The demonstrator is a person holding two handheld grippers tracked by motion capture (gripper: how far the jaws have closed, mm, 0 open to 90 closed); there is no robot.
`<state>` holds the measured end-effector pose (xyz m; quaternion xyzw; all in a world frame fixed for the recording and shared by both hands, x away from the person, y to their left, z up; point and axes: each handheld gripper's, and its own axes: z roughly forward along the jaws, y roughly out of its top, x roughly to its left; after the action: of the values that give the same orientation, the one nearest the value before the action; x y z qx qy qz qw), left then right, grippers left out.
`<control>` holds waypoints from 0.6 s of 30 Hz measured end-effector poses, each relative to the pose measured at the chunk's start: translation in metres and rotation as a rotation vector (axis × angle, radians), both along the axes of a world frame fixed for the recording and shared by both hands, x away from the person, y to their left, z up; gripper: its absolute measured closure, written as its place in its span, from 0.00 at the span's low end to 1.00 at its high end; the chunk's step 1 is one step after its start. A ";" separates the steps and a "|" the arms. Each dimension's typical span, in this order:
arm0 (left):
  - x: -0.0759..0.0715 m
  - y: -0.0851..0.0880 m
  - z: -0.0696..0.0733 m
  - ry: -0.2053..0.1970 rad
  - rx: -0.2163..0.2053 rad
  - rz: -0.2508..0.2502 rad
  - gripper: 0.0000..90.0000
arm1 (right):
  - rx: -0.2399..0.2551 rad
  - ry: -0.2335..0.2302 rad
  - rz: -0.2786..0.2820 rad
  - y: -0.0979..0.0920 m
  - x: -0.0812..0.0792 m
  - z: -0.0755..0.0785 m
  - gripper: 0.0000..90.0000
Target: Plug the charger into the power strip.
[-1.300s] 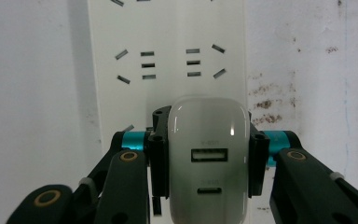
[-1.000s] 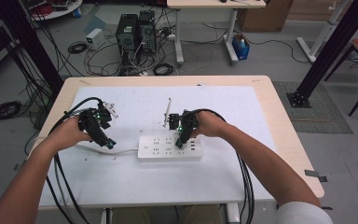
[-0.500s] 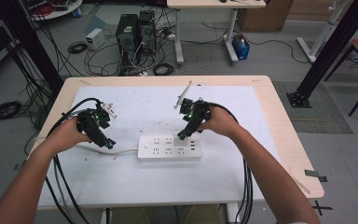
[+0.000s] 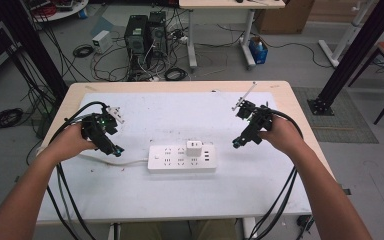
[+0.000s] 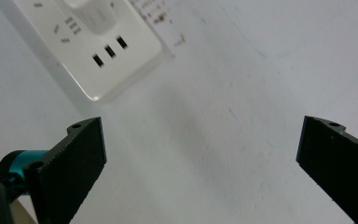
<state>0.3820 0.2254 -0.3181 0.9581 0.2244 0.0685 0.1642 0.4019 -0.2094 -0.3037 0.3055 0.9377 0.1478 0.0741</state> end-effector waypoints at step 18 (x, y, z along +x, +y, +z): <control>-0.004 -0.003 0.012 -0.025 0.004 0.008 0.24 | -0.033 -0.110 -0.048 -0.038 -0.044 0.009 0.01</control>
<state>0.3777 0.2219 -0.3065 0.9566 0.2260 0.0817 0.1646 0.3582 -0.2469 -0.2947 0.3182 0.9269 0.1472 0.1340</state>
